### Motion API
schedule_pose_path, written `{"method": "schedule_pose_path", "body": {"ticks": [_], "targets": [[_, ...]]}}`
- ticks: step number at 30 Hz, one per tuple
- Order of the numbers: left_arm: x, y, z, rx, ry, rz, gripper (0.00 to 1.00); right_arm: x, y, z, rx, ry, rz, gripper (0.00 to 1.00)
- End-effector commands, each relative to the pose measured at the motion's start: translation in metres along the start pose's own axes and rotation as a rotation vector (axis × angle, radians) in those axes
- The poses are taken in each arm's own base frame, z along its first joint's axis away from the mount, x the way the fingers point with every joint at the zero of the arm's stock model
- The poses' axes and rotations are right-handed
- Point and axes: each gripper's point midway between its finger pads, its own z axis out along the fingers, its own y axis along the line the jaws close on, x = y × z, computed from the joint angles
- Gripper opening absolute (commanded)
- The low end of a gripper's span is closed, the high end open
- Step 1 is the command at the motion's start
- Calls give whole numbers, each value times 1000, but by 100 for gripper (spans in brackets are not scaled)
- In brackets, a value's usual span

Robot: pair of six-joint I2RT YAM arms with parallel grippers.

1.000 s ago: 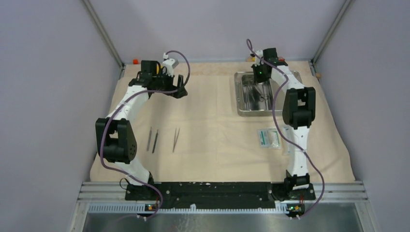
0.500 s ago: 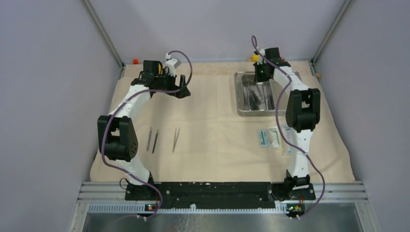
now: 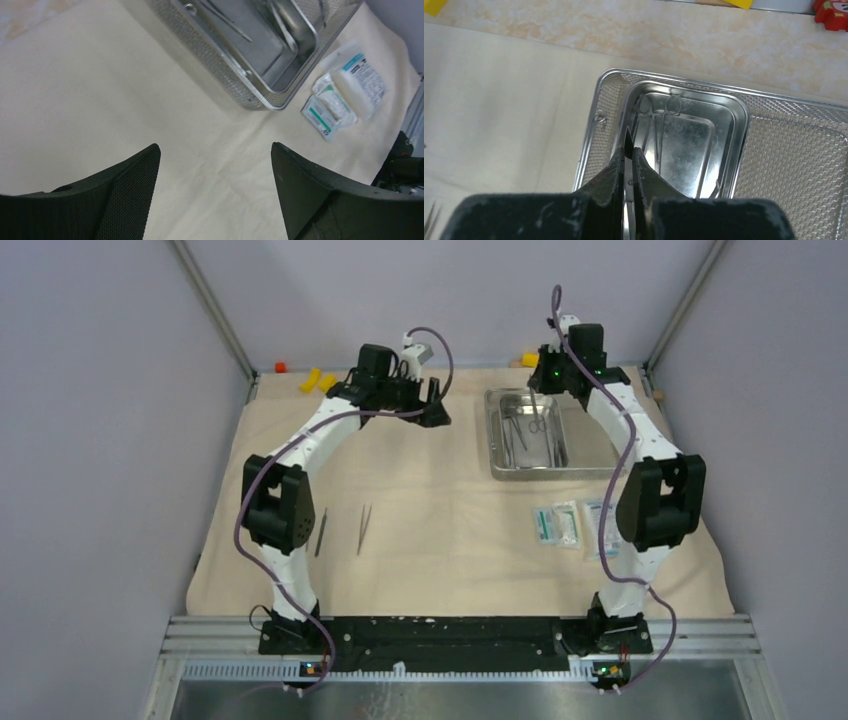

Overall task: Open and lay out the surgical kit
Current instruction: Place the medical item in the surgical kit.

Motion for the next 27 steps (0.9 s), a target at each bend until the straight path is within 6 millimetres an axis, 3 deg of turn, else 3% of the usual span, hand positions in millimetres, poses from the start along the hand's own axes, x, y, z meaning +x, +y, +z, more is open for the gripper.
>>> {"method": "schedule_pose_path", "body": {"ticks": [1, 6, 11, 16, 21, 27], "targets": [[-38, -49, 19, 112, -63, -43, 85, -27, 47, -39, -81, -131, 50, 0], [-51, -95, 40, 211, -56, -69, 80, -7, 84, -57, -136, -124, 88, 0], [-39, -108, 52, 238, -37, -155, 76, 13, 94, -69, -136, -119, 146, 0], [-29, -92, 35, 156, -67, -109, 77, 42, 106, -80, -113, -41, 82, 0], [-13, -55, 14, 24, -91, -19, 82, 103, 126, -84, -132, 143, 67, 0], [-7, 1, -9, -129, -85, 36, 85, 157, 125, -100, -88, 249, 140, 0]]}}
